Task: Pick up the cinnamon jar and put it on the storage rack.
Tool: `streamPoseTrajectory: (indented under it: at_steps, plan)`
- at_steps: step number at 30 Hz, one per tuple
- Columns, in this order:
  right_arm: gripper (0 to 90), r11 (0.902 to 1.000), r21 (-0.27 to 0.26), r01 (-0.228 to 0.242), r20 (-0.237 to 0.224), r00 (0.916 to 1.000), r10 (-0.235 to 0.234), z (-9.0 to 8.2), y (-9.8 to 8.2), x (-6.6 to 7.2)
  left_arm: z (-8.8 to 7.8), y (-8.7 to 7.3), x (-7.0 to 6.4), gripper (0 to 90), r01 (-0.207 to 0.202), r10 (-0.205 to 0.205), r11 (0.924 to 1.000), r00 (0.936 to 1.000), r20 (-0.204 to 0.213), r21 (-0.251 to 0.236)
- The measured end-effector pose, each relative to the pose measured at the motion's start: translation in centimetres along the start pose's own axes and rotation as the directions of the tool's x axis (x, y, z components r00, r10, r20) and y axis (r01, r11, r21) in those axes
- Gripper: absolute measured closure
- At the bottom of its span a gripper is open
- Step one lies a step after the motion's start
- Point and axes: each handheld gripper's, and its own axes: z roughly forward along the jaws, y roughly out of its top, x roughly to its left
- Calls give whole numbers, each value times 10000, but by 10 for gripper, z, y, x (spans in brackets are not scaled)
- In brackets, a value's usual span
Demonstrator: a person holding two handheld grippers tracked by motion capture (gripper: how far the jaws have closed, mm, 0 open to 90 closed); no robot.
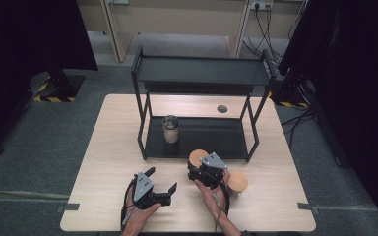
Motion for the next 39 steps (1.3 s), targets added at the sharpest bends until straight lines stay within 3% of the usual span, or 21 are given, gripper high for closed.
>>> streamPoseTrajectory:
  at_steps: [16,39]
  plan:
    - [259,9998,-176,102,-832,9965,-116,-6,13,-10,0,0,0,19,-7,7,10000,10000,-9,0]
    - [260,9990,-368,237,-743,9969,-264,3,33,-10,0,0,0,19,-8,8,10000,10000,-8,0]
